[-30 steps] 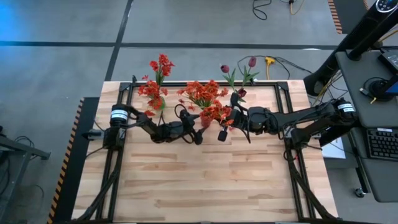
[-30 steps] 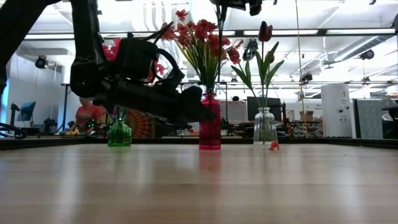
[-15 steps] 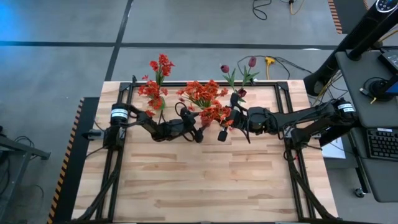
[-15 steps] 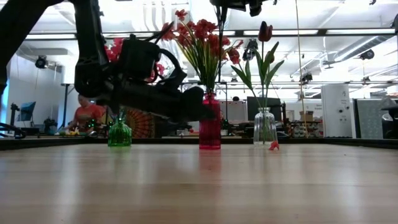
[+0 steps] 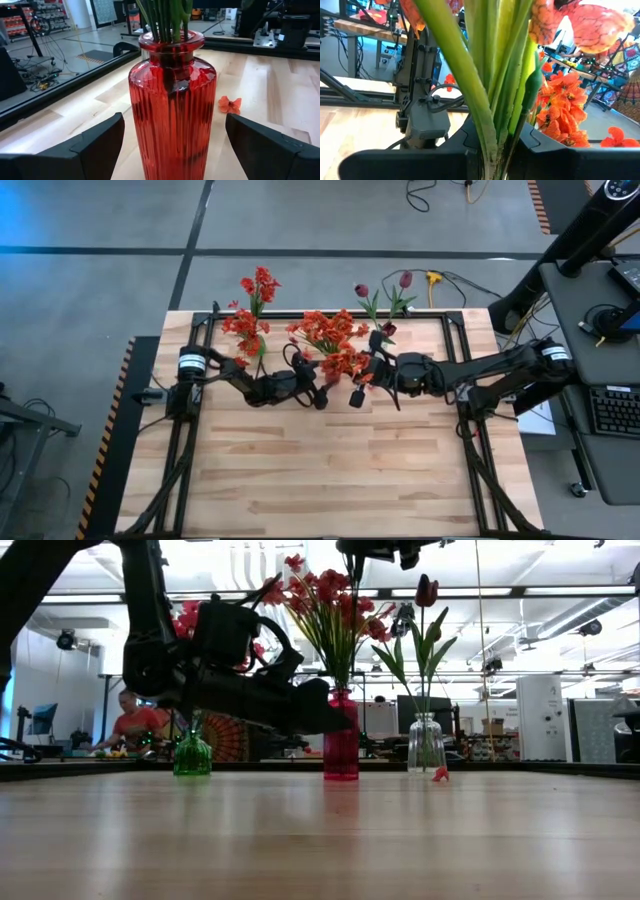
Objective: Sort flowers into vase by color
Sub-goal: Put the orange flowers into the red vase
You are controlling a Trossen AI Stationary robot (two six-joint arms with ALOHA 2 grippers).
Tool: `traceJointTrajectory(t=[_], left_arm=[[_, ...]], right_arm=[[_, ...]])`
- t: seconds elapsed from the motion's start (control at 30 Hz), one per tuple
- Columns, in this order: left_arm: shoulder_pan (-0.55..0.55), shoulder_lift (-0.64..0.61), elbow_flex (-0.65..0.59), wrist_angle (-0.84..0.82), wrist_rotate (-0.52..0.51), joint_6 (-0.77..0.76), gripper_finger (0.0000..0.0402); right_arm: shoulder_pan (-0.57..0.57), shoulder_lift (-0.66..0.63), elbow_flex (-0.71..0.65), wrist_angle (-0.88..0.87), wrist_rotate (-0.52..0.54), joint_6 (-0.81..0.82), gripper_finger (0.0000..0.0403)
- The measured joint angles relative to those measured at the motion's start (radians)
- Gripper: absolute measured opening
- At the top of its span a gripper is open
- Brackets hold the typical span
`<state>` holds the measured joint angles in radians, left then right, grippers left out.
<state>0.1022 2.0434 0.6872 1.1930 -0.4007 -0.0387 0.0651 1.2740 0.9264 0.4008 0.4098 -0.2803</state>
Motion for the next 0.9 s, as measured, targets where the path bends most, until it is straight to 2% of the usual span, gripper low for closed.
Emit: traceJointTrajectory(t=[0.9], left_arm=[[0.015, 0.0, 0.006, -0.004, 0.026, 0.012, 0.0327]], right_arm=[[-0.014, 0.019, 0.0, 0.016, 0.001, -0.012, 0.0043]])
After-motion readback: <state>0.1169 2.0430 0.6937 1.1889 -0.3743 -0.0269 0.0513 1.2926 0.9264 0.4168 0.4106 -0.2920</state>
